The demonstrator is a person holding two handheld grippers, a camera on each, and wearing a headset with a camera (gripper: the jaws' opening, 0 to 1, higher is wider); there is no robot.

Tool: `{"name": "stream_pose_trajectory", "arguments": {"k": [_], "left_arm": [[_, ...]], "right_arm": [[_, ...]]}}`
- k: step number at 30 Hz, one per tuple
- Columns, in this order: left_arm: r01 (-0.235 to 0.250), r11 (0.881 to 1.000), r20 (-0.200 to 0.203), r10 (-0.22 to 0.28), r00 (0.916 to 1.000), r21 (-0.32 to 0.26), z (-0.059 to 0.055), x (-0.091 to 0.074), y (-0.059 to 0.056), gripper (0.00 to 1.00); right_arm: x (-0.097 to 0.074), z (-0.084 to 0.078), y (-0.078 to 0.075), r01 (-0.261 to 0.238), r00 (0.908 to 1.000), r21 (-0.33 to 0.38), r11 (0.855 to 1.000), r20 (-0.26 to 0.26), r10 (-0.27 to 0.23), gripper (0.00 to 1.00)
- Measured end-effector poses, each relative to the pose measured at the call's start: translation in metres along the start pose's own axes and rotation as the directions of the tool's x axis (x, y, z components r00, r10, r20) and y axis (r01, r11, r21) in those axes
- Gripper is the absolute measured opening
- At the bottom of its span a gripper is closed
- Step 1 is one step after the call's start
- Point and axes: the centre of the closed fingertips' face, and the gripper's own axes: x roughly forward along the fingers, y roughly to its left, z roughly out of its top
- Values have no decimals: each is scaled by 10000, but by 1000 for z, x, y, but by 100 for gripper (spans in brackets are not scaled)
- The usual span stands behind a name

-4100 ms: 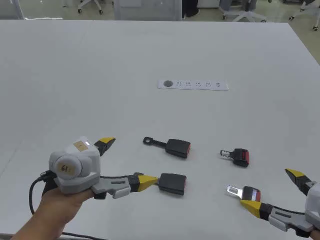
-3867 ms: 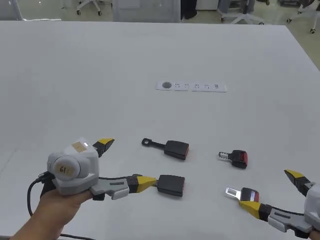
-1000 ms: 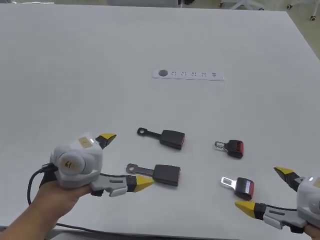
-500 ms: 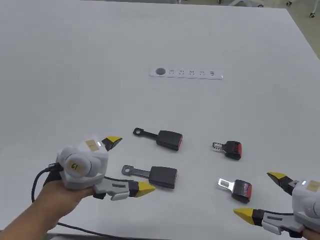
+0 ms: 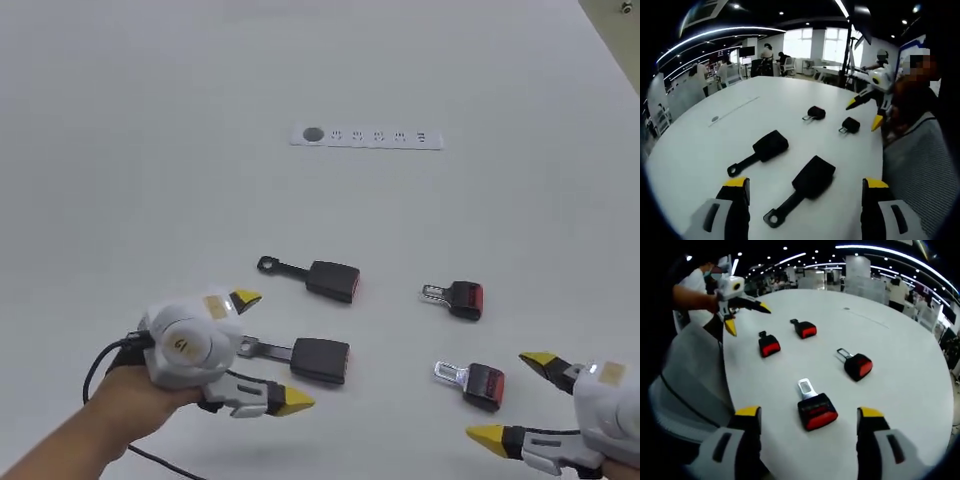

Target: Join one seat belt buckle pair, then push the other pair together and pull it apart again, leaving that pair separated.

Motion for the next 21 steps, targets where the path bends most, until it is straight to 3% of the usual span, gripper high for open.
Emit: {"name": "stream_pose_trajectory", "arguments": {"k": [10, 13, 21], "left_arm": [[827, 9917, -787, -751, 9941, 980, -10, 25, -3, 90], [1100, 9871, -1069, -976, 9895, 1166, -12, 33, -2, 88], [1729, 9671, -1694, -1417, 9753, 1865, -18, 53, -4, 84]], "right_arm": [[8, -4, -7, -619, 9974, -385, 9973, -405, 603, 73], [11, -6, -7, -970, 9932, -739, 9925, -718, 917, 72], [16, -8, -6, -1551, 9847, -1084, 9819, -966, 1449, 62]]}}
